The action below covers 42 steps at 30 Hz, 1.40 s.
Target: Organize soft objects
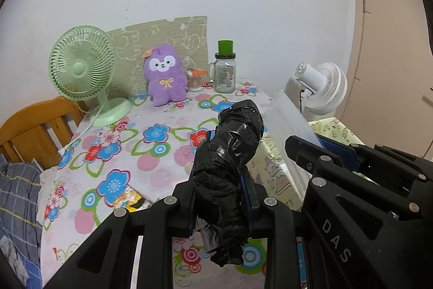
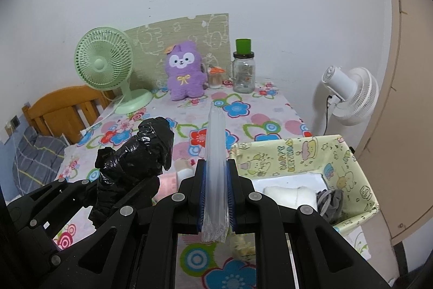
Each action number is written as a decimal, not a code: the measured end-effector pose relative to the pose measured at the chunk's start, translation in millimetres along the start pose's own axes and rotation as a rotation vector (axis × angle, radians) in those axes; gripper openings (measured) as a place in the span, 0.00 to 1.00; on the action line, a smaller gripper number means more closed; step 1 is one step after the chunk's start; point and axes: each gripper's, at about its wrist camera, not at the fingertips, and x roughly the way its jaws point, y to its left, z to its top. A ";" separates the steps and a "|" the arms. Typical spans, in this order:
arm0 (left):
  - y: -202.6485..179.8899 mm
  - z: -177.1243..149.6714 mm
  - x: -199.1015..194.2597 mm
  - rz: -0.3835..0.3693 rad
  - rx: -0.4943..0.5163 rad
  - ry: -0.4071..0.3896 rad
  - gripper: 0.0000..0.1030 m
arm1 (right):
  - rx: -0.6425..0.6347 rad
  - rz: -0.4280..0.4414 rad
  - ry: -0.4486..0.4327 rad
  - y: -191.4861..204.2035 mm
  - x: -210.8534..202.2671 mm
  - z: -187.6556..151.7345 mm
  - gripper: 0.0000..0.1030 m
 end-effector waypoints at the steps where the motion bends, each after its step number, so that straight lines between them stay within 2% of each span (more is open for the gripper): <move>1: -2.8 0.8 1.6 -0.005 0.002 0.003 0.25 | 0.002 -0.004 0.000 -2.8 0.5 0.6 0.16; 23: -54.6 14.2 29.9 -0.066 0.046 -0.022 0.25 | 0.042 -0.079 -0.024 -64.6 6.0 5.0 0.16; 35: -80.2 18.7 63.6 -0.093 0.062 0.024 0.26 | 0.078 -0.108 0.011 -97.9 30.7 2.7 0.16; 41: -86.9 19.8 75.6 -0.090 0.066 0.040 0.28 | 0.087 -0.110 0.029 -108.1 43.3 2.0 0.16; 42: -87.4 19.8 77.6 -0.086 0.066 0.044 0.34 | 0.088 -0.110 0.032 -108.7 45.1 1.9 0.16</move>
